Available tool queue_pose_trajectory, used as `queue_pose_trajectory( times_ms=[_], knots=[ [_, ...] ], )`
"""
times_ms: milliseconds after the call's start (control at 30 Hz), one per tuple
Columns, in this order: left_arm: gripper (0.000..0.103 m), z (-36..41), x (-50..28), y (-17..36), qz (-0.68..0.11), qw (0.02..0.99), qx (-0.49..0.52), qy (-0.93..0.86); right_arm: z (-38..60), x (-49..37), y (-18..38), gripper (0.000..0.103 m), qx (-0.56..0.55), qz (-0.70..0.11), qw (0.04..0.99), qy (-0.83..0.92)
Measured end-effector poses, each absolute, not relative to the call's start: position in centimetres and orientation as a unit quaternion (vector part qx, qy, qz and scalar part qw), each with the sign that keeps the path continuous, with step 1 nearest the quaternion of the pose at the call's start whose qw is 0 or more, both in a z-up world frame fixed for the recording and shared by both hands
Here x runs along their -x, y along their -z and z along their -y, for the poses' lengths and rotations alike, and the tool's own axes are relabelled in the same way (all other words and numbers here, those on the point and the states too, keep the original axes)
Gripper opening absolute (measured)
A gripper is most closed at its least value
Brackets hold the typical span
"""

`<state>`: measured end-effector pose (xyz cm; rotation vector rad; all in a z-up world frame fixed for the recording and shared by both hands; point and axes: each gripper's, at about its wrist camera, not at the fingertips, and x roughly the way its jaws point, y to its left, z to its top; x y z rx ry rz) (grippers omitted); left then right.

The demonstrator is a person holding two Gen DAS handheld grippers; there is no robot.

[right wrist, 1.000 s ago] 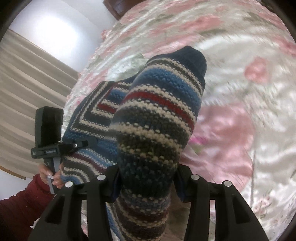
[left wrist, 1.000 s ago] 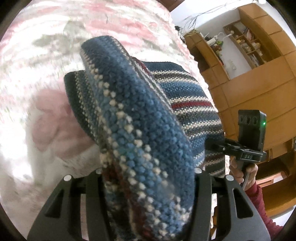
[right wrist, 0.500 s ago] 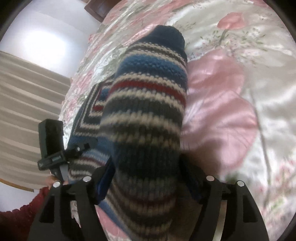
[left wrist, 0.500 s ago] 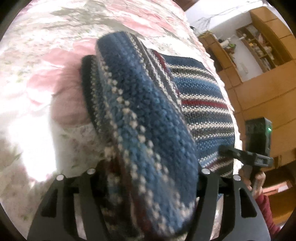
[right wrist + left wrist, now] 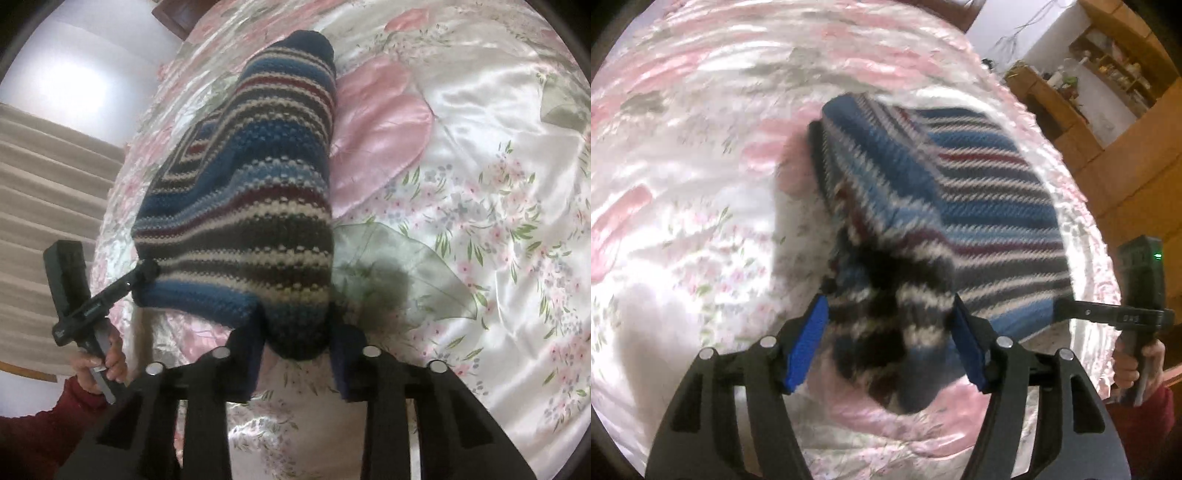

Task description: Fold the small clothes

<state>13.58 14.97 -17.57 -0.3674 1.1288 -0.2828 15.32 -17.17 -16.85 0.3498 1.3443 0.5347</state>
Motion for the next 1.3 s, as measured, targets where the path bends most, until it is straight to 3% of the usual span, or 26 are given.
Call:
queue_pose_trajectory(
  times_ms=[133,367,467,600,733,800,867,1067,1300],
  knots=[
    [0.062,-15.8,-12.9,19.7,-0.546,0.807,0.186,0.128,16.2,-15.4,17.7,0.025,-0.147,-0.615,0.74,-0.227],
    [0.064,-16.2,-12.9,20.9,-0.549,0.806,0.185,0.124,16.1,-15.6,19.1,0.027,-0.165,-0.62,0.739,-0.207],
    [0.067,-16.1,-12.6,19.7,-0.551,0.809,0.174,0.108,15.8,-14.9,17.8,0.038,-0.154,-0.609,0.754,-0.193],
    [0.076,-16.2,-10.9,16.9,-0.552,0.817,0.147,0.085,15.2,-12.7,14.9,0.042,-0.116,-0.594,0.781,-0.155],
    [0.089,-16.4,-8.4,13.6,-0.539,0.829,0.131,0.065,15.1,-9.3,11.7,0.06,-0.088,-0.577,0.802,-0.124],
    [0.09,-16.5,-7.0,12.0,-0.535,0.835,0.12,0.053,14.8,-8.0,10.2,0.067,-0.07,-0.567,0.813,-0.111],
    [0.09,-16.2,-5.9,10.5,-0.533,0.837,0.115,0.045,14.5,-6.6,8.7,0.081,-0.048,-0.557,0.823,-0.098],
    [0.091,-15.7,-2.9,7.3,-0.532,0.84,0.105,0.018,13.3,-3.2,5.0,0.093,-0.018,-0.531,0.842,-0.094],
    [0.091,-15.3,0.0,4.9,-0.525,0.847,0.085,0.006,12.8,-0.6,2.3,0.099,-0.004,-0.513,0.854,-0.091]
  ],
)
